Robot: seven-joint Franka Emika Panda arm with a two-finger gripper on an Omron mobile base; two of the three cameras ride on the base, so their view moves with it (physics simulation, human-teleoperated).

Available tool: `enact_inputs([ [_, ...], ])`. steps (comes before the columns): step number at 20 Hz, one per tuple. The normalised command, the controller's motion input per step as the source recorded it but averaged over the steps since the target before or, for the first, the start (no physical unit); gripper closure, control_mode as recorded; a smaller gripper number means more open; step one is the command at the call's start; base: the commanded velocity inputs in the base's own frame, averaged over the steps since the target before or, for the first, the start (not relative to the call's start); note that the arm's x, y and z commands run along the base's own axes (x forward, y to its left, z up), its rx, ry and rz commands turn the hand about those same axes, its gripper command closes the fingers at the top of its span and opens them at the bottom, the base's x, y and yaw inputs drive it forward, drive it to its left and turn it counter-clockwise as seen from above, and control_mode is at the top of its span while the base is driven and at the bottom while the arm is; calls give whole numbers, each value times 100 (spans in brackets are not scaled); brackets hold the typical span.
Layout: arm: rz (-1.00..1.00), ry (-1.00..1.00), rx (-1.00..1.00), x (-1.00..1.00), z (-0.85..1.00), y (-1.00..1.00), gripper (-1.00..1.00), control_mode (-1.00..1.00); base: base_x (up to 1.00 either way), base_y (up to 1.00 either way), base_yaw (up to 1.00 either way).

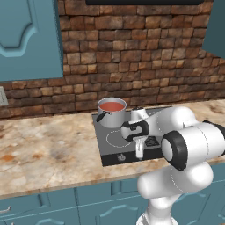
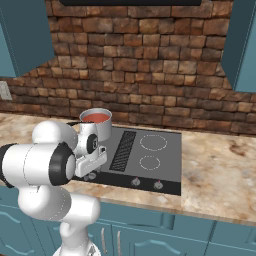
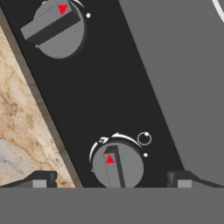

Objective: Wait until the marinara sauce is simmered to a deep red color and then turn off the stove.

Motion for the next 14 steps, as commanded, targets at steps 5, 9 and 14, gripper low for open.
enact_inputs([
  [5, 0, 0, 0, 0, 0, 0, -100, -100, 0, 0, 0],
  [9, 0, 0, 0, 0, 0, 0, -100, -100, 0, 0, 0],
  [14, 0, 0, 0, 0, 0, 0, -100, -100, 0, 0, 0],
])
